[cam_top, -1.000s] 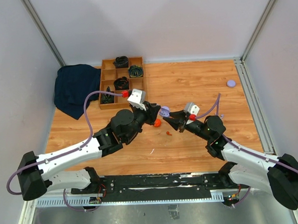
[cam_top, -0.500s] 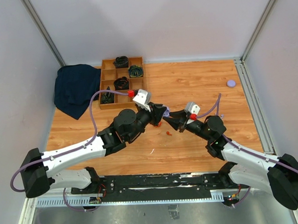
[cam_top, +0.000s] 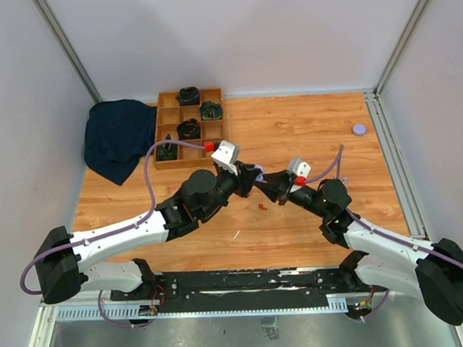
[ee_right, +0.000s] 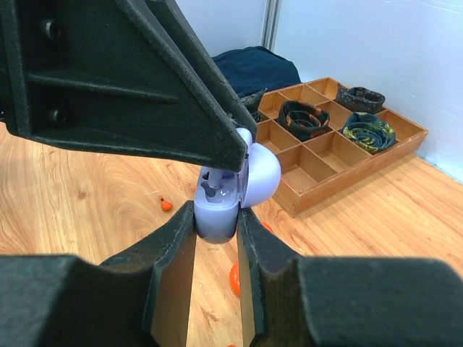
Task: Insert the wireless bluetooth earbuds into the charging case
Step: Place the earbud in the charging case.
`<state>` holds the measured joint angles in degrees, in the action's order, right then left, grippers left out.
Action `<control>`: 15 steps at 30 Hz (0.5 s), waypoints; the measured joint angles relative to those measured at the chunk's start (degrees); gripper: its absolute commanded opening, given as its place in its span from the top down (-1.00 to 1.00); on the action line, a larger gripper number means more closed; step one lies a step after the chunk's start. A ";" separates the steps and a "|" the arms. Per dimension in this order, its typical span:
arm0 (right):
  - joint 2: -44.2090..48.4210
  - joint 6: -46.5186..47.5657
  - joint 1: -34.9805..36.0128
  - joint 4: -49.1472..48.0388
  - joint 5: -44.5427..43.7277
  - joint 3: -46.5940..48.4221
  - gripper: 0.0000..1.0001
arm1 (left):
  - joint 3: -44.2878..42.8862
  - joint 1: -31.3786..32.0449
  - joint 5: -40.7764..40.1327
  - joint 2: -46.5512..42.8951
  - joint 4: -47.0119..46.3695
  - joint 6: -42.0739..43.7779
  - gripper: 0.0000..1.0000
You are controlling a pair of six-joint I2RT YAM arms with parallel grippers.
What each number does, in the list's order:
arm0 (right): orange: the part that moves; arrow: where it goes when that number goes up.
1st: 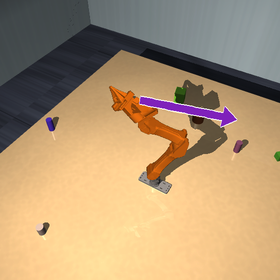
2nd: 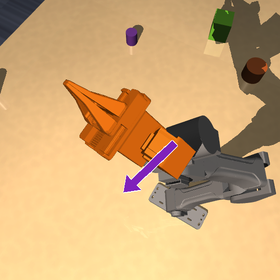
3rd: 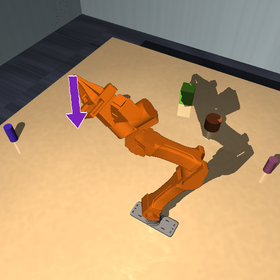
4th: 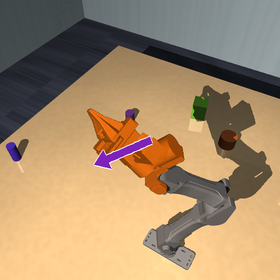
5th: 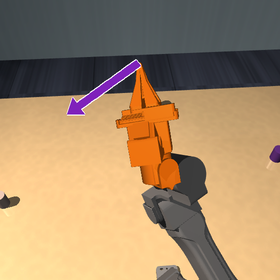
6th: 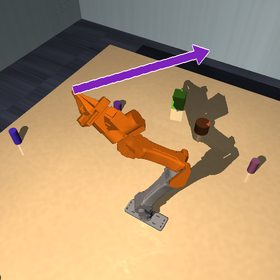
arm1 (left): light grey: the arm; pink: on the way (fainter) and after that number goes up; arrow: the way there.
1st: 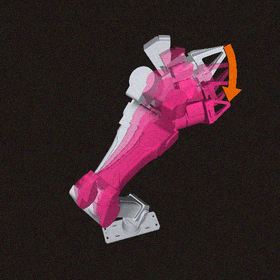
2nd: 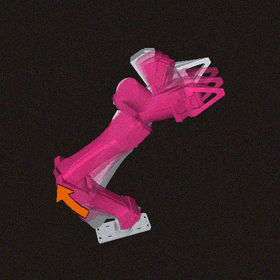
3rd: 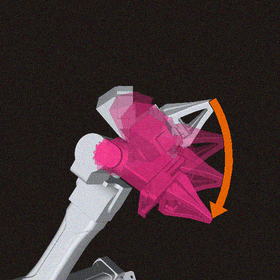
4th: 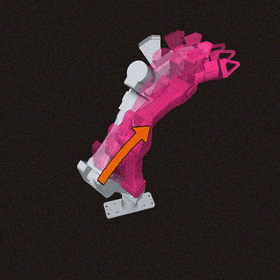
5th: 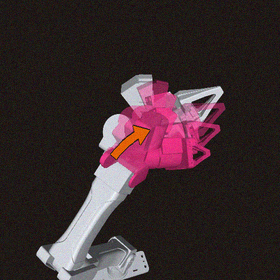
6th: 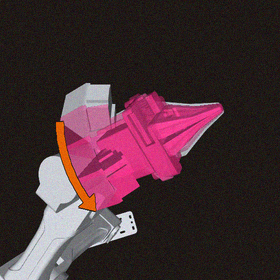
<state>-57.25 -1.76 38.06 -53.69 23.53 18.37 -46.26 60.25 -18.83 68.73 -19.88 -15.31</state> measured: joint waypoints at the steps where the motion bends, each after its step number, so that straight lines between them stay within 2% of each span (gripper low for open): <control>1: 0.00 0.00 0.02 0.07 0.00 0.00 0.91 | 0.09 0.00 0.02 0.02 -0.17 0.07 0.58; 15: 0.15 0.00 0.02 0.11 0.00 0.00 0.91 | 0.22 0.00 2.01 0.02 -0.81 1.36 0.54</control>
<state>-57.10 -1.76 38.09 -53.58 23.53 18.37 -46.04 60.25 -16.82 68.75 -20.69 -13.96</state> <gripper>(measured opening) 0.265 0.243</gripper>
